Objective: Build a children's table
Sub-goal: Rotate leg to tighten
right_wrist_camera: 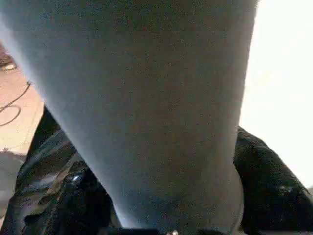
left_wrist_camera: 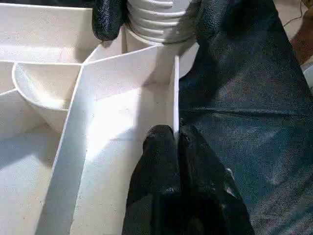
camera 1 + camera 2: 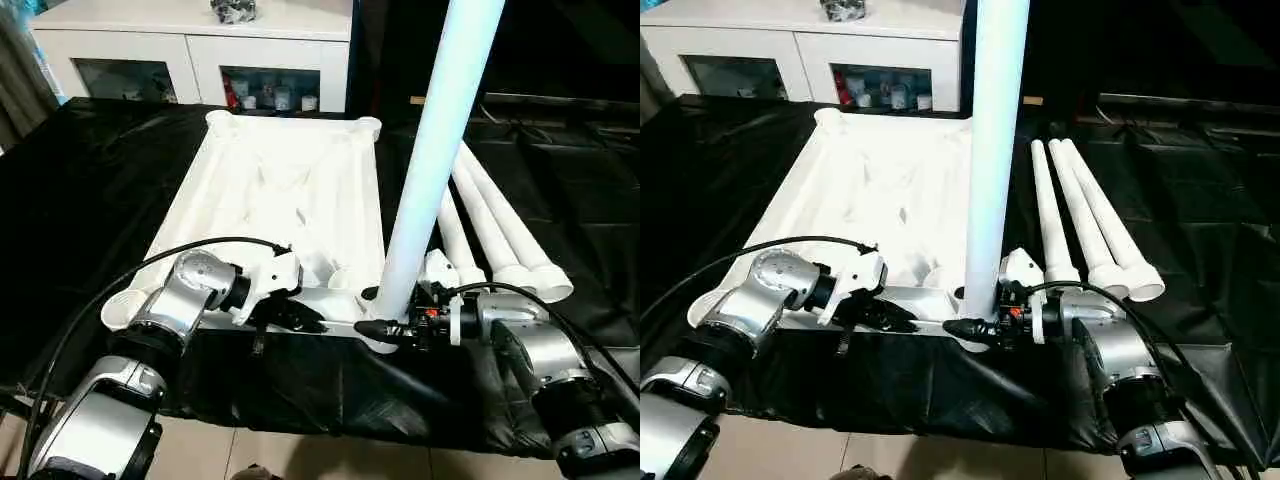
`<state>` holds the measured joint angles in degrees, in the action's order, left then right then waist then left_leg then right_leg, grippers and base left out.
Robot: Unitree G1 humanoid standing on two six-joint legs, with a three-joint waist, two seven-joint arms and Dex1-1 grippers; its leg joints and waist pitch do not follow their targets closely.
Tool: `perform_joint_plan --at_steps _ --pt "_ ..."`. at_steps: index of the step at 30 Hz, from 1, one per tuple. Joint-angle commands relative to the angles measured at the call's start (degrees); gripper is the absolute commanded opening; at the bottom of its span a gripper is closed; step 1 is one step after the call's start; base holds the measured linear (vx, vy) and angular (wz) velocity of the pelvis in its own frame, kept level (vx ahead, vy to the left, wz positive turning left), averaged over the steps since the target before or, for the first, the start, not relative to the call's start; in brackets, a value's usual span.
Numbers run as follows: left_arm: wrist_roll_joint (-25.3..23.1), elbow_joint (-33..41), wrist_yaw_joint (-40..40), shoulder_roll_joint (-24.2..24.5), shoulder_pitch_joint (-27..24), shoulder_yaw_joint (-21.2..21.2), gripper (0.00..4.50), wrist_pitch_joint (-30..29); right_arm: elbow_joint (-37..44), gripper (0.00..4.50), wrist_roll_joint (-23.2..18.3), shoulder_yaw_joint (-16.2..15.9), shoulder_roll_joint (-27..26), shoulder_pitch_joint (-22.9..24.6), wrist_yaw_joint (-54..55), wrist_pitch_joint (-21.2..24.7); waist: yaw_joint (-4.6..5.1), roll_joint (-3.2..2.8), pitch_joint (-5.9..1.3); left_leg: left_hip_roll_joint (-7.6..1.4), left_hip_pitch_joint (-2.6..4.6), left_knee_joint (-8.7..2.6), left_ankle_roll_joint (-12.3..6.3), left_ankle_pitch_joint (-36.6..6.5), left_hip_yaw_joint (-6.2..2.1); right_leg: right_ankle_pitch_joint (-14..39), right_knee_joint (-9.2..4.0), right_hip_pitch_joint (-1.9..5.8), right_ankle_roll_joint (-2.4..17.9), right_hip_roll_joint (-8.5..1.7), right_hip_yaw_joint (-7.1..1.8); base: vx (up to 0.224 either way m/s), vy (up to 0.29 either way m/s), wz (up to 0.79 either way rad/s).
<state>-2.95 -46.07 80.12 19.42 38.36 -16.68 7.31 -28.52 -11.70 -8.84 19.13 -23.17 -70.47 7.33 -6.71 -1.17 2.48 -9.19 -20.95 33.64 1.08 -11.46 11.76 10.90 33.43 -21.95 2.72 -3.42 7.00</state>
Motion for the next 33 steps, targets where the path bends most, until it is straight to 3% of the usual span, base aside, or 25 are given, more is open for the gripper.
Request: perform_joint_plan --at_steps 1,3,4,5,7,9,10,12,14,19,21,23,27,30,33 --pt "-0.76 -1.30 -4.97 -1.30 0.95 0.05 0.00 -2.18 -0.81 2.80 -0.05 -0.49 -3.07 0.35 4.61 -0.05 0.03 0.26 -3.37 -5.99 0.79 -3.72 -4.31 -7.08 -2.71 11.24 -3.77 2.64 9.24 -7.71 -4.56 0.000 0.000 0.00" --pt "-0.98 -1.75 -6.93 -1.77 1.26 0.47 0.00 -2.99 -2.41 2.79 0.65 0.32 -4.34 -0.15 8.10 -0.88 0.18 0.21 -3.22 -5.87 0.94 -3.77 -3.57 -8.28 -2.69 13.72 -4.16 2.40 8.97 -7.77 -4.56 0.000 0.000 0.00" --pt "-0.98 -2.32 -10.50 -2.91 1.83 1.49 0.00 -4.93 -5.93 2.78 2.27 1.71 -6.66 -1.37 15.38 -2.19 0.72 0.25 -2.90 -5.70 1.01 -4.03 -1.81 -10.66 -2.93 19.37 -4.81 2.40 8.14 -7.98 -4.50 0.000 0.000 0.00" --pt "-0.98 -2.32 -10.50 -2.91 1.83 1.49 0.00 -4.93 -5.93 2.78 2.27 1.71 -6.66 -1.37 15.38 -2.19 1.11 0.24 -2.75 -5.63 1.18 -4.23 -1.09 -12.37 -3.14 22.72 -5.30 2.42 7.41 -7.87 -4.37 0.000 0.000 0.00" --pt "-1.90 -3.23 -18.38 -5.09 2.95 2.72 0.00 -7.60 -11.51 2.77 3.62 3.80 -10.33 -3.59 25.91 -3.64 1.70 -0.01 -2.63 -5.72 1.43 -4.26 -0.13 -13.53 -3.12 24.07 -5.40 2.01 7.28 -7.84 -4.53 0.000 0.000 0.00" --pt "-2.62 -3.67 -24.37 -6.87 3.71 3.49 0.00 -9.60 -15.63 2.77 4.18 5.56 -13.17 -5.34 33.74 -4.38 2.40 0.17 -2.42 -5.52 1.52 -4.32 0.86 -15.77 -3.49 27.92 -5.89 2.22 6.53 -8.00 -4.31 0.000 0.000 0.00" --pt "-2.89 -3.70 -26.75 -7.69 3.98 3.75 0.00 -10.49 -17.21 2.77 4.21 6.35 -14.36 -6.06 36.93 -4.52 2.70 0.15 -2.35 -5.35 1.94 -4.29 0.68 -17.03 -3.52 30.37 -6.63 2.05 5.45 -8.08 -4.27 0.000 0.000 0.00" --pt "-3.12 -3.39 -32.58 -10.49 4.40 4.50 0.00 -12.61 -21.68 2.77 4.34 8.23 -17.37 -8.04 46.22 -4.86 3.10 -0.03 -2.29 -5.49 2.30 -4.34 0.96 -17.61 -3.45 29.66 -6.64 1.60 5.99 -7.97 -4.45 0.000 0.000 0.00" --pt "-3.28 -2.98 -34.33 -11.75 4.36 4.45 0.00 -13.31 -23.44 2.77 3.60 9.40 -18.92 -8.87 48.87 -5.16 3.42 0.10 -2.34 -5.29 2.25 -4.36 0.66 -18.35 -3.51 29.32 -6.72 1.85 5.85 -7.83 -4.33 0.000 0.000 0.00" --pt "-3.84 -1.12 -34.40 -13.57 3.17 3.34 0.00 -13.29 -26.23 2.77 3.89 10.05 -21.08 -10.49 51.44 -7.01 3.29 0.13 -2.61 -5.44 1.59 -4.46 -0.93 -15.25 -3.23 22.92 -5.89 2.16 7.36 -7.84 -4.77 0.000 0.000 0.00" --pt "-4.09 -0.66 -33.90 -13.69 2.62 2.63 0.00 -12.88 -27.74 3.47 5.20 9.89 -21.46 -11.29 51.99 -9.20 3.23 0.13 -2.66 -5.45 1.54 -4.38 -1.25 -14.49 -3.11 21.52 -5.68 2.25 8.05 -7.90 -4.84 0.000 0.000 0.00" --pt "-4.02 0.04 -32.93 -13.37 2.07 2.24 0.00 -12.77 -28.63 3.47 4.83 10.50 -21.72 -11.86 50.84 -10.68 3.28 0.07 -2.63 -5.46 1.58 -4.41 -1.38 -14.75 -3.09 21.69 -5.70 2.26 8.10 -7.83 -4.82 0.000 0.000 0.00" --pt "-4.04 0.42 -29.10 -10.67 1.36 1.40 0.00 -10.52 -27.23 3.69 7.01 7.75 -19.23 -11.50 45.41 -13.01 3.36 0.11 -2.77 -5.53 1.27 -4.48 -1.67 -14.03 -3.18 20.14 -5.35 2.53 8.34 -7.79 -4.84 0.000 0.000 0.00" --pt "-3.98 0.31 -27.41 -9.53 1.20 1.25 0.00 -9.69 -26.13 3.84 6.89 7.08 -18.06 -11.00 42.00 -13.33 3.62 0.29 -2.85 -5.31 0.96 -4.23 -3.00 -12.31 -2.93 17.48 -5.01 2.80 9.22 -7.72 -4.85 0.000 0.000 0.00" --pt "-3.73 0.35 -21.97 -6.38 0.63 0.75 0.00 -6.04 -21.63 3.84 5.65 4.72 -14.03 -8.86 29.77 -12.94 3.26 0.34 -3.00 -5.30 0.69 -4.00 -4.84 -9.95 -2.65 14.76 -4.68 3.10 9.34 -7.45 -4.74 0.000 0.000 0.00"
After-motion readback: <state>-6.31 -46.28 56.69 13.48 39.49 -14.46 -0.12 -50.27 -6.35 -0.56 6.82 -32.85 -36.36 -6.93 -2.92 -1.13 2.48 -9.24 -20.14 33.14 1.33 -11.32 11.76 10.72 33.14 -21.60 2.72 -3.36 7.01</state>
